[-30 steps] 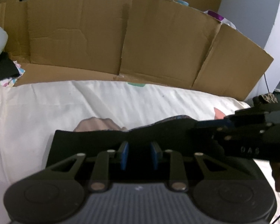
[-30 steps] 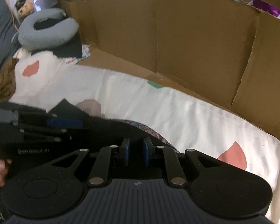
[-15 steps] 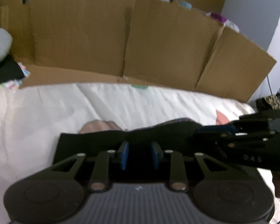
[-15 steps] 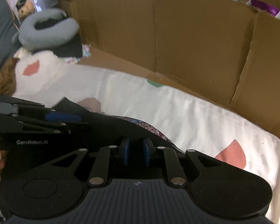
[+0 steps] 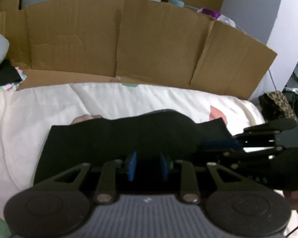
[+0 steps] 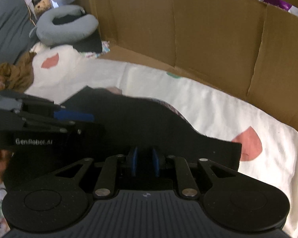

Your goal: Fold clothes

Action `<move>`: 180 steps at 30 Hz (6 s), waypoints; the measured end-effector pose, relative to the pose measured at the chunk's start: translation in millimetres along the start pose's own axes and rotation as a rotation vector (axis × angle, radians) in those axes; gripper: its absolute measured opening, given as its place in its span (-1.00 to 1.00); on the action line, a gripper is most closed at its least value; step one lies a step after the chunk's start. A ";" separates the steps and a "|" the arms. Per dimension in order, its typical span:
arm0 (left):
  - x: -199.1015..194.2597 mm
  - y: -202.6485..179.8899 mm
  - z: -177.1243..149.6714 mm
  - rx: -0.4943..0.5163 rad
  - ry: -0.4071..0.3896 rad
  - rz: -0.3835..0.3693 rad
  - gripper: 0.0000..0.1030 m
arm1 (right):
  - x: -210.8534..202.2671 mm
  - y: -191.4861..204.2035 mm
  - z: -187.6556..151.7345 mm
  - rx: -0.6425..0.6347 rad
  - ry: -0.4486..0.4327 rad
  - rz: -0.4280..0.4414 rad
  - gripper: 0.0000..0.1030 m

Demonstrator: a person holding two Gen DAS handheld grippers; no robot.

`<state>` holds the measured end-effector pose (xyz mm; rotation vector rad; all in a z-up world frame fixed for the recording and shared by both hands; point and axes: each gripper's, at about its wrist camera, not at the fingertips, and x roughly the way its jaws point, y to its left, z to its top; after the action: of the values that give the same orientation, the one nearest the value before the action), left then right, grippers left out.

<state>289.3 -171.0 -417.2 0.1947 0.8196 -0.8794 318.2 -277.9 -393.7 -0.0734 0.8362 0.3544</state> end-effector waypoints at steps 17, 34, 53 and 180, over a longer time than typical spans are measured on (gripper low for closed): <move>-59.8 21.3 -24.1 -0.075 -0.006 0.046 -0.47 | -46.3 -20.5 -10.8 0.074 -0.031 -0.005 -0.55; -71.2 53.4 -60.8 -0.134 0.067 0.122 -0.46 | -51.9 -10.6 -58.9 0.044 0.071 -0.007 -0.66; -156.2 59.4 -122.2 -0.259 0.101 0.108 -0.37 | -124.6 -25.7 -103.4 0.291 0.090 0.065 -0.57; -81.2 150.0 -184.2 -0.955 0.056 -0.418 -0.85 | -70.8 -80.1 -194.4 1.085 0.064 0.361 -0.80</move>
<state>269.7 60.8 -511.5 -0.8156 1.2726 -0.7781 162.9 -412.1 -478.0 1.0891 1.0132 0.1956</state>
